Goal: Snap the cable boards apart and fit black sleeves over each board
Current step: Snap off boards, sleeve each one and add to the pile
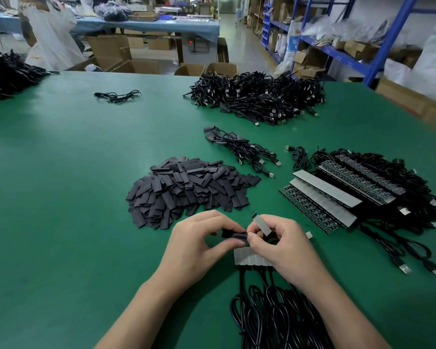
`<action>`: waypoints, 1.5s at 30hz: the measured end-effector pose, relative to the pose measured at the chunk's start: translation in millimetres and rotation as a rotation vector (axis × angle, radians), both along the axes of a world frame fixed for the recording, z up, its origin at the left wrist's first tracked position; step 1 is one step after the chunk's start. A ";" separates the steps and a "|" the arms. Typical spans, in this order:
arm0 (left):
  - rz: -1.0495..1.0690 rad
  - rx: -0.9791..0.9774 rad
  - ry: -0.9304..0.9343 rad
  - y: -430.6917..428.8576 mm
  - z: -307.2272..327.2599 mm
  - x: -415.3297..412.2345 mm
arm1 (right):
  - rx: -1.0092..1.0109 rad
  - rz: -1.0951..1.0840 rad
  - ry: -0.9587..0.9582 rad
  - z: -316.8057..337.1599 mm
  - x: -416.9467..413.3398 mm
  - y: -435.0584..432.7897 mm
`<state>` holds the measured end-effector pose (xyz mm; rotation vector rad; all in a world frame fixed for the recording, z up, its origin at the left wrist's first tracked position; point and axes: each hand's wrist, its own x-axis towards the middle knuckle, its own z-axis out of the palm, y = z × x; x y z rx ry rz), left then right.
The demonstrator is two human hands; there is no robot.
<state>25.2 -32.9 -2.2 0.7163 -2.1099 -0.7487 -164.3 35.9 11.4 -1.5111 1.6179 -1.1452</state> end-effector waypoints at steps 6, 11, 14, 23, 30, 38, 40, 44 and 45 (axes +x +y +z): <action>-0.020 0.019 -0.015 -1.1 0.2 0.3 | 0.000 0.000 0.011 -1.4 -1.9 1.9; -0.003 0.019 -0.003 -1.2 -0.5 0.0 | -0.012 0.003 0.017 -0.7 -1.6 1.4; 0.012 0.020 0.003 -1.5 -1.4 0.5 | -0.003 0.011 0.010 0.0 -2.4 2.1; -0.008 0.032 -0.006 -1.9 -3.3 1.5 | 0.033 0.066 -0.022 6.2 -4.4 4.8; -0.033 0.015 -0.018 -1.2 0.2 2.7 | 0.070 0.053 -0.022 3.0 -7.7 3.2; -0.018 -0.010 -0.020 0.0 0.1 2.0 | 0.061 0.053 -0.060 5.1 -5.0 2.6; -0.019 -0.007 -0.013 0.0 0.0 2.1 | 0.062 0.059 -0.054 3.8 -5.8 2.4; -0.016 0.000 -0.010 -0.3 0.2 0.9 | 0.050 0.054 -0.056 3.0 -6.0 2.8; -0.015 0.003 -0.010 0.0 0.2 0.9 | 0.048 0.055 -0.055 3.0 -6.1 2.7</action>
